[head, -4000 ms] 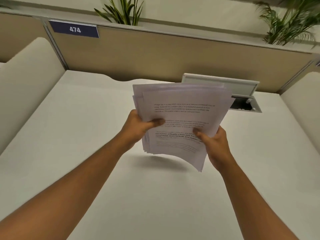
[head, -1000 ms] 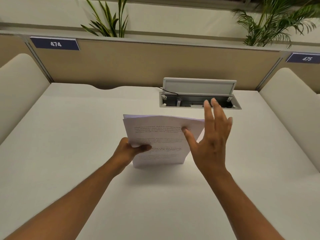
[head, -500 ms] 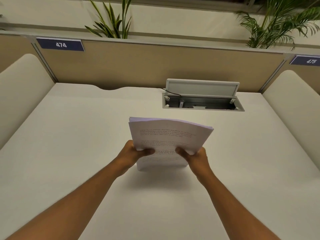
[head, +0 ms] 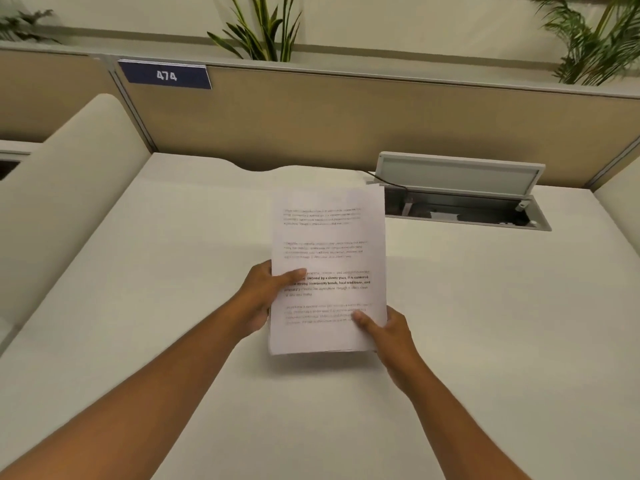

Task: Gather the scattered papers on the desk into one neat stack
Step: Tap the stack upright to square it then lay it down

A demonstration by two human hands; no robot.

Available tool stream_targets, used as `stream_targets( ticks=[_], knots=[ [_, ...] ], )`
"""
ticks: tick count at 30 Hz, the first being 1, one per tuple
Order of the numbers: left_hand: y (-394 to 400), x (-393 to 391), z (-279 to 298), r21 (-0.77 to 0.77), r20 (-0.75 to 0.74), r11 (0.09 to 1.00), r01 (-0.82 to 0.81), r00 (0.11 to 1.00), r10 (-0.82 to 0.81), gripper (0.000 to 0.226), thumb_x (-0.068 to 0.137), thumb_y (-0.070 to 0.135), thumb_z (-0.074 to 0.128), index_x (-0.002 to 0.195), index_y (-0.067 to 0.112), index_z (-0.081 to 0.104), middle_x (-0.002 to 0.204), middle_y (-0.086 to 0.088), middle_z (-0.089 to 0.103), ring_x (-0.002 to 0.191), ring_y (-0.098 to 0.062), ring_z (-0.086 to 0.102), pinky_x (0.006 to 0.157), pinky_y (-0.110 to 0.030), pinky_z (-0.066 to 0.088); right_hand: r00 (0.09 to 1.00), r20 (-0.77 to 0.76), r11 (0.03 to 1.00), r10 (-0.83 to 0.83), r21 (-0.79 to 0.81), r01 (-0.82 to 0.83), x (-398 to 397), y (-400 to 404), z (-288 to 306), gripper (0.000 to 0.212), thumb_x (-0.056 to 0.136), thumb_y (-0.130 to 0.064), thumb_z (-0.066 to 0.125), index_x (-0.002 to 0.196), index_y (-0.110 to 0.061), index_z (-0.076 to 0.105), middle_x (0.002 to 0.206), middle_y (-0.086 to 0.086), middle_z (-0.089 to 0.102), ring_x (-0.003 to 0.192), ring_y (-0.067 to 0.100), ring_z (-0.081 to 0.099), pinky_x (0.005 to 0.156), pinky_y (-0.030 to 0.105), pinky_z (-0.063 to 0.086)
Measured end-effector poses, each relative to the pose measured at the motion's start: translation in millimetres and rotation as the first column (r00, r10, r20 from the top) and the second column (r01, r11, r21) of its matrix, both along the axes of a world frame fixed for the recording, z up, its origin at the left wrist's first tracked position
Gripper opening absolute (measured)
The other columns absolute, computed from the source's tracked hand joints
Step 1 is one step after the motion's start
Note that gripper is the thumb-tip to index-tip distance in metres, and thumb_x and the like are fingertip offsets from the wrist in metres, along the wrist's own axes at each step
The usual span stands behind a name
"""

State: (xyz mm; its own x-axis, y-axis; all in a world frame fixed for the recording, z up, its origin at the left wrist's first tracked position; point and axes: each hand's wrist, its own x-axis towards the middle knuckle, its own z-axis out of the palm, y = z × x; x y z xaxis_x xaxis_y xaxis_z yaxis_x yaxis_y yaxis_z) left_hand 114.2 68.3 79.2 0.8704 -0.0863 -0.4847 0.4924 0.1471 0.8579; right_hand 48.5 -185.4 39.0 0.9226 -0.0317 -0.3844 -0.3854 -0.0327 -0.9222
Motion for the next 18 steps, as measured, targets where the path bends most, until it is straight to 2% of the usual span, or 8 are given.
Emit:
stream_targets(
  ticks=[3, 5, 8, 12, 15, 17, 18],
  knots=[
    [7.0, 3.7, -14.9, 0.104, -0.028, 0.989, -0.103, 0.994, 0.107, 0.03, 0.111, 0.021, 0.069, 0.14, 0.014, 0.067, 0.13, -0.008, 0.082, 0.111, -0.031, 0.081, 0.084, -0.046, 0.066, 0.997, -0.048, 0.997, -0.067, 0.034, 0.068, 19.3, 18.8, -7.2, 0.036, 0.096, -0.028, 0.078, 0.13, -0.019, 0.072, 0.119, -0.003, 0.082, 0.109, 0.022, 0.078, 0.1, 0.048, 0.061],
    [11.4, 4.4, -29.0, 0.226, -0.031, 0.967, -0.121, 0.991, 0.132, 0.026, 0.116, 0.022, 0.059, 0.141, 0.017, 0.062, 0.128, -0.003, 0.078, 0.107, -0.026, 0.078, 0.081, -0.047, 0.066, 0.993, -0.074, 0.995, -0.088, 0.035, 0.091, 34.5, 29.2, -10.7, 0.037, 0.096, -0.027, 0.078, 0.131, -0.018, 0.072, 0.121, -0.002, 0.081, 0.112, 0.023, 0.077, 0.103, 0.051, 0.06],
    [18.1, 12.9, -43.7, 0.356, 0.0, 0.926, -0.128, 0.991, 0.137, 0.029, 0.118, 0.019, 0.05, 0.146, 0.02, 0.059, 0.134, -0.006, 0.073, 0.116, -0.031, 0.072, 0.083, -0.049, 0.067, 0.992, -0.1, 0.996, -0.082, 0.011, 0.084, 58.9, 43.0, -12.9, 0.036, 0.097, -0.027, 0.077, 0.132, -0.019, 0.071, 0.123, -0.002, 0.08, 0.114, 0.024, 0.075, 0.104, 0.052, 0.059],
    [29.7, 41.4, -49.9, 0.467, 0.045, 0.872, -0.145, 0.989, 0.14, 0.033, 0.118, 0.016, 0.047, 0.15, 0.017, 0.058, 0.139, -0.008, 0.07, 0.125, -0.035, 0.068, 0.1, -0.062, 0.063, 0.987, -0.154, 0.999, -0.047, -0.019, 0.045, 96.0, 58.2, -12.9, 0.039, 0.097, -0.029, 0.077, 0.135, -0.023, 0.07, 0.124, -0.006, 0.078, 0.116, 0.022, 0.074, 0.103, 0.052, 0.059],
    [36.6, 68.7, -58.0, 0.502, 0.064, 0.849, -0.167, 0.986, 0.156, 0.035, 0.118, 0.016, 0.048, 0.152, 0.016, 0.057, 0.142, -0.009, 0.07, 0.128, -0.036, 0.068, 0.106, -0.06, 0.061, 0.982, -0.183, 0.999, -0.04, -0.03, 0.035, 129.9, 67.2, -16.5, 0.039, 0.097, -0.029, 0.077, 0.135, -0.022, 0.069, 0.126, -0.004, 0.078, 0.116, 0.022, 0.074, 0.104, 0.052, 0.059],
    [40.0, 85.9, -62.7, 0.504, 0.088, 0.841, -0.197, 0.98, 0.177, 0.036, 0.119, 0.017, 0.048, 0.153, 0.015, 0.057, 0.14, -0.007, 0.068, 0.128, -0.035, 0.068, 0.098, -0.053, 0.065, 0.981, -0.188, 0.999, -0.042, -0.02, 0.038, 153.4, 71.7, -17.6, 0.039, 0.097, -0.027, 0.077, 0.134, -0.02, 0.07, 0.126, -0.002, 0.078, 0.117, 0.025, 0.073, 0.099, 0.053, 0.061],
    [40.5, 95.2, -63.8, 0.49, 0.09, 0.847, -0.209, 0.978, 0.189, 0.036, 0.119, 0.017, 0.048, 0.154, 0.015, 0.056, 0.139, -0.007, 0.068, 0.125, -0.035, 0.069, 0.085, -0.047, 0.069, 0.981, -0.19, 0.999, -0.043, -0.01, 0.041, 165.8, 73.3, -18.2, 0.038, 0.097, -0.026, 0.078, 0.134, -0.02, 0.07, 0.126, -0.001, 0.078, 0.117, 0.027, 0.074, 0.093, 0.052, 0.064]
  ],
)
